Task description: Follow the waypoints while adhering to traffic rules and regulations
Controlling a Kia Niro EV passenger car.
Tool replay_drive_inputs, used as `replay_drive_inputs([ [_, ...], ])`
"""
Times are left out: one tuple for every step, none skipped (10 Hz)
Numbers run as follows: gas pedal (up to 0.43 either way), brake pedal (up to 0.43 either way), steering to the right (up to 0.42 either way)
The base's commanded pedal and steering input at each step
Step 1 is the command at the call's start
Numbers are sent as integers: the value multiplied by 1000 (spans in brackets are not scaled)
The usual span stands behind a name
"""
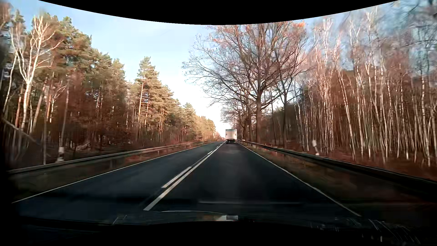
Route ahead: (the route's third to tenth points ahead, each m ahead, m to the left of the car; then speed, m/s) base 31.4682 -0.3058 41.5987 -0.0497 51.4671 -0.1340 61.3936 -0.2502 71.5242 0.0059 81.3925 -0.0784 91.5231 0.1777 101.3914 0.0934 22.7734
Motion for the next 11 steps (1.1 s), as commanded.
replay_drive_inputs([
  [220, 0, -1],
  [220, 0, -2],
  [220, 0, -1],
  [220, 0, -2],
  [220, 0, -1],
  [220, 0, -1],
  [220, 0, -2],
  [220, 0, -1],
  [220, 0, -1],
  [220, 0, -1],
  [220, 0, -2],
])
